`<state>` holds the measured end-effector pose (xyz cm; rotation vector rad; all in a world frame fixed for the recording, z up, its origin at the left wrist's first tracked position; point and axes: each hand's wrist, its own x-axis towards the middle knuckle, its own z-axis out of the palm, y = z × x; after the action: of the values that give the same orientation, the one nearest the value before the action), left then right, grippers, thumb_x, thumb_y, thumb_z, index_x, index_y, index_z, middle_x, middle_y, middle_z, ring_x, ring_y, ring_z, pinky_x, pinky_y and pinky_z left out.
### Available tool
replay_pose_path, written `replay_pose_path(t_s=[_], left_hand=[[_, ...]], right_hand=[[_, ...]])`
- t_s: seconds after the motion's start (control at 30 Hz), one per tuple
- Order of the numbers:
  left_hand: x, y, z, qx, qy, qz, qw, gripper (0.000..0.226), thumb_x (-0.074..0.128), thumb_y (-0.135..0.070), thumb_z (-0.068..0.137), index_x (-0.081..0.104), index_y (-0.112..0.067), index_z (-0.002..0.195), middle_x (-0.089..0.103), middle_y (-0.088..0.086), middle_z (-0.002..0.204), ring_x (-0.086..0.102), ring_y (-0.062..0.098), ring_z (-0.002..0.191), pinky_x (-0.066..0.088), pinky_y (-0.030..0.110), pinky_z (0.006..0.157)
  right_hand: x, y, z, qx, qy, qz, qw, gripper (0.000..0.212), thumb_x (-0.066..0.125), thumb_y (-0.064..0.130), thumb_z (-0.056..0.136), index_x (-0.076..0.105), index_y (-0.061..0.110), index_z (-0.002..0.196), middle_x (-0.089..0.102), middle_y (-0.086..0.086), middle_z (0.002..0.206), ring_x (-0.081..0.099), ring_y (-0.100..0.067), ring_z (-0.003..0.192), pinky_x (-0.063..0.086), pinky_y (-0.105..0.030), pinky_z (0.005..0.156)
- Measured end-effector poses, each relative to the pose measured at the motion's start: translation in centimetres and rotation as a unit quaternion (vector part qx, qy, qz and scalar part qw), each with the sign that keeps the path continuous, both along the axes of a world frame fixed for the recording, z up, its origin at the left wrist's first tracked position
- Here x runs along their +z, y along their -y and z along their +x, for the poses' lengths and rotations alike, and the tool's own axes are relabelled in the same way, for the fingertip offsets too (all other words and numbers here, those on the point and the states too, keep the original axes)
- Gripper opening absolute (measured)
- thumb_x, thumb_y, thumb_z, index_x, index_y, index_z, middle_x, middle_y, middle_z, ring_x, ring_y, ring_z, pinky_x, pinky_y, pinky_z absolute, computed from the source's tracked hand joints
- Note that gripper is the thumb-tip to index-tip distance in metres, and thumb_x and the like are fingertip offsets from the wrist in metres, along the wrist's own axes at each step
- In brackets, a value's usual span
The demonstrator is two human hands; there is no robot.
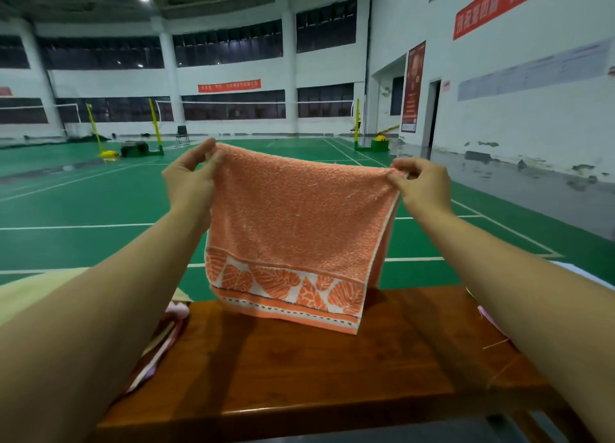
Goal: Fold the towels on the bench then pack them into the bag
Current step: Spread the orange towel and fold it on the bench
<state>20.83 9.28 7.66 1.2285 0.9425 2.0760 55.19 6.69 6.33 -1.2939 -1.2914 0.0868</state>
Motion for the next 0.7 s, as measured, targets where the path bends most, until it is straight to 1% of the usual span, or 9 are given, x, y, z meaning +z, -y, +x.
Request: replay_pose_path(t_s=[0.07, 0.13, 0.2, 0.3, 0.37, 0.43, 0.53, 0.63, 0.7], left_hand=[[0.4, 0.5, -0.3, -0.007, 0.008, -0.006, 1.000, 0.024, 0.078, -0.014, 0.088, 0.075, -0.023, 0.110, 0.072, -0.002, 0.115, 0.067, 0.007, 0.102, 0.053, 0.013, 0.079], [0.6, 1.0, -0.6, -0.023, 0.002, -0.014, 1.000, 0.022, 0.079, -0.014, 0.086, 0.076, -0.025, 0.105, 0.072, -0.002, 0.106, 0.066, 0.011, 0.097, 0.055, 0.024, 0.085], [0.4, 1.6, -0.9, -0.043, -0.008, -0.021, 0.999, 0.020, 0.079, -0.013, 0.086, 0.076, -0.026, 0.101, 0.071, -0.002, 0.101, 0.065, 0.013, 0.093, 0.056, 0.033, 0.088], [0.1, 2.8, -1.3, -0.065, -0.017, -0.031, 0.997, 0.022, 0.084, -0.017, 0.078, 0.078, -0.025, 0.098, 0.073, 0.001, 0.102, 0.068, 0.018, 0.098, 0.057, 0.040, 0.095], [0.1, 3.6, -1.5, -0.071, -0.020, -0.032, 0.997, 0.029, 0.087, -0.024, 0.069, 0.079, -0.025, 0.097, 0.074, 0.002, 0.101, 0.069, 0.020, 0.100, 0.057, 0.042, 0.096], [0.4, 4.3, -1.5, -0.076, -0.024, -0.029, 0.996, 0.034, 0.087, -0.025, 0.066, 0.079, -0.023, 0.099, 0.074, 0.004, 0.101, 0.069, 0.021, 0.100, 0.057, 0.043, 0.095], [1.2, 5.5, -1.3, -0.082, -0.036, -0.019, 0.996, 0.036, 0.087, -0.024, 0.067, 0.077, -0.022, 0.101, 0.072, 0.009, 0.103, 0.069, 0.021, 0.098, 0.059, 0.039, 0.090], [2.6, 6.6, -1.0, -0.059, -0.050, -0.006, 0.997, 0.031, 0.089, -0.023, 0.068, 0.078, -0.024, 0.098, 0.067, 0.014, 0.104, 0.066, 0.021, 0.095, 0.059, 0.037, 0.087], [3.7, 7.4, -0.7, -0.033, -0.058, 0.003, 0.998, 0.025, 0.090, -0.023, 0.070, 0.079, -0.026, 0.093, 0.068, 0.013, 0.104, 0.065, 0.021, 0.094, 0.059, 0.038, 0.090]], right_hand=[[0.3, 0.5, 0.4, 0.003, -0.011, 0.004, 1.000, 0.027, 0.076, 0.014, 0.090, 0.074, 0.013, 0.116, 0.072, -0.001, 0.107, 0.064, -0.014, 0.097, 0.049, -0.024, 0.091], [0.5, 0.9, 0.8, 0.014, -0.016, 0.001, 1.000, 0.024, 0.077, 0.014, 0.089, 0.076, 0.013, 0.113, 0.072, 0.000, 0.102, 0.065, -0.013, 0.093, 0.050, -0.024, 0.090], [0.6, 1.5, 1.1, 0.020, -0.011, -0.007, 1.000, 0.022, 0.077, 0.013, 0.088, 0.076, 0.012, 0.110, 0.073, 0.000, 0.100, 0.065, -0.010, 0.088, 0.051, -0.024, 0.089], [0.6, 2.2, 1.5, 0.022, -0.026, -0.001, 0.999, 0.019, 0.078, 0.012, 0.087, 0.078, 0.013, 0.106, 0.074, 0.002, 0.092, 0.069, -0.009, 0.086, 0.058, -0.033, 0.090], [0.9, 2.8, 1.6, 0.025, -0.044, 0.006, 0.999, 0.019, 0.080, 0.013, 0.086, 0.078, 0.013, 0.104, 0.074, 0.003, 0.091, 0.071, -0.013, 0.088, 0.060, -0.036, 0.090], [1.5, 3.5, 1.8, 0.030, -0.068, 0.018, 0.997, 0.020, 0.082, 0.014, 0.083, 0.078, 0.014, 0.103, 0.075, 0.003, 0.093, 0.071, -0.012, 0.089, 0.058, -0.032, 0.091], [2.7, 4.6, 2.0, 0.043, -0.122, 0.047, 0.990, 0.024, 0.083, 0.012, 0.082, 0.077, 0.010, 0.105, 0.076, -0.001, 0.097, 0.070, -0.008, 0.087, 0.056, -0.025, 0.092], [4.1, 5.6, 1.9, 0.043, -0.164, 0.086, 0.982, 0.023, 0.082, 0.011, 0.082, 0.076, 0.013, 0.105, 0.074, 0.003, 0.099, 0.068, -0.001, 0.088, 0.054, -0.017, 0.087], [5.0, 6.1, 1.8, 0.033, -0.165, 0.114, 0.979, 0.023, 0.081, 0.013, 0.084, 0.076, 0.018, 0.106, 0.073, 0.010, 0.098, 0.067, 0.000, 0.090, 0.052, -0.016, 0.085]])
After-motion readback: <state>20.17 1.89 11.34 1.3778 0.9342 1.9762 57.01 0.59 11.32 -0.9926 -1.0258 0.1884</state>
